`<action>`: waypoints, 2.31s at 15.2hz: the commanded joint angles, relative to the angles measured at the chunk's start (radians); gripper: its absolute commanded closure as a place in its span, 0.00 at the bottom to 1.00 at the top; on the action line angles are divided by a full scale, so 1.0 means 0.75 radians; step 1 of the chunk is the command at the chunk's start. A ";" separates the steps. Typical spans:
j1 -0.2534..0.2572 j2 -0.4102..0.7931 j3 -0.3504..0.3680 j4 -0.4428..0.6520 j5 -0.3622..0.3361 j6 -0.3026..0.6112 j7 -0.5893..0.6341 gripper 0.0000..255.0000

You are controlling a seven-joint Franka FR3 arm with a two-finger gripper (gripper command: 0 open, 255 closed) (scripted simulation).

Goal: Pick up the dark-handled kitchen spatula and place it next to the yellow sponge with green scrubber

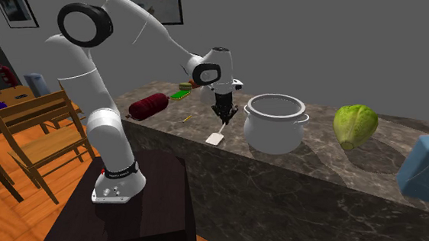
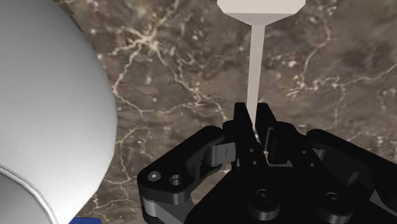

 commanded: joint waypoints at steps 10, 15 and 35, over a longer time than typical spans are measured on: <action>-0.004 -0.110 0.001 0.098 -0.018 -0.208 0.016 1.00; 0.024 -0.160 0.043 0.100 -0.017 -0.257 0.086 1.00; 0.304 -0.127 0.484 0.142 0.032 -0.242 0.776 1.00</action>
